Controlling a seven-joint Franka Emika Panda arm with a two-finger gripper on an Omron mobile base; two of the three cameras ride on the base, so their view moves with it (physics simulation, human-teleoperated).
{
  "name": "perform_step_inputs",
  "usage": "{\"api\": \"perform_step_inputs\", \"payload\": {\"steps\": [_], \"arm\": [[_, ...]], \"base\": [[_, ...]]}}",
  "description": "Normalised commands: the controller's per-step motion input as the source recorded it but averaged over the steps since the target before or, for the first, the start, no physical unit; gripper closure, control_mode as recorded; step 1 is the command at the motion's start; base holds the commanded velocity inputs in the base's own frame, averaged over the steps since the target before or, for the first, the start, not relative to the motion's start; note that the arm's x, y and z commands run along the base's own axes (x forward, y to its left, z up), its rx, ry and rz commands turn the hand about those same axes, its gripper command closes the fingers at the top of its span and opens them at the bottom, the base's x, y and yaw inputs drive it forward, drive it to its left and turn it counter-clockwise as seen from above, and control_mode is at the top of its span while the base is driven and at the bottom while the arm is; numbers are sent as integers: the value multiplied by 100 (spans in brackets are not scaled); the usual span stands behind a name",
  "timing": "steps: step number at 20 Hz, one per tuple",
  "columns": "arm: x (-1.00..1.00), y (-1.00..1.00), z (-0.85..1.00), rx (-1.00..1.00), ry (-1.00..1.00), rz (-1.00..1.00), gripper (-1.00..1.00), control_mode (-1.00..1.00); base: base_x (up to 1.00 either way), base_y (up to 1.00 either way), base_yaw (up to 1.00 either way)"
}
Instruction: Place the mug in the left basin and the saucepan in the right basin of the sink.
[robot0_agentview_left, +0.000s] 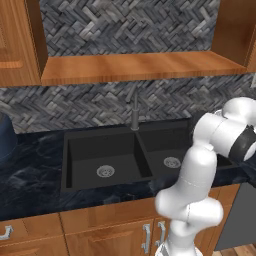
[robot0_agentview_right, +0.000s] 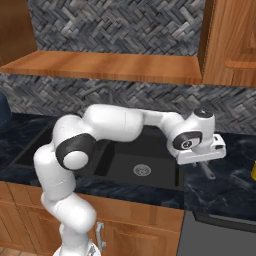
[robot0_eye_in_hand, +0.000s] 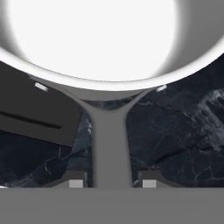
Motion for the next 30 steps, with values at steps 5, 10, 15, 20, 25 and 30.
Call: {"api": "perform_step_inputs", "payload": {"steps": [5,10,15,20,25,30], "arm": [[22,60,11,-11,7,16,100,-100],[31,59,-8,-1,1,13,100,-100],[40,46,-22,0,1,25,100,-100],[38,26,-25,0,5,36,100,-100],[34,17,-17,1,0,24,100,-100],[21,15,-15,-1,-3,-1,100,-100]], "base": [[0,0,0],[0,0,0],[0,0,0],[0,0,0],[0,0,0],[0,0,0]]}}
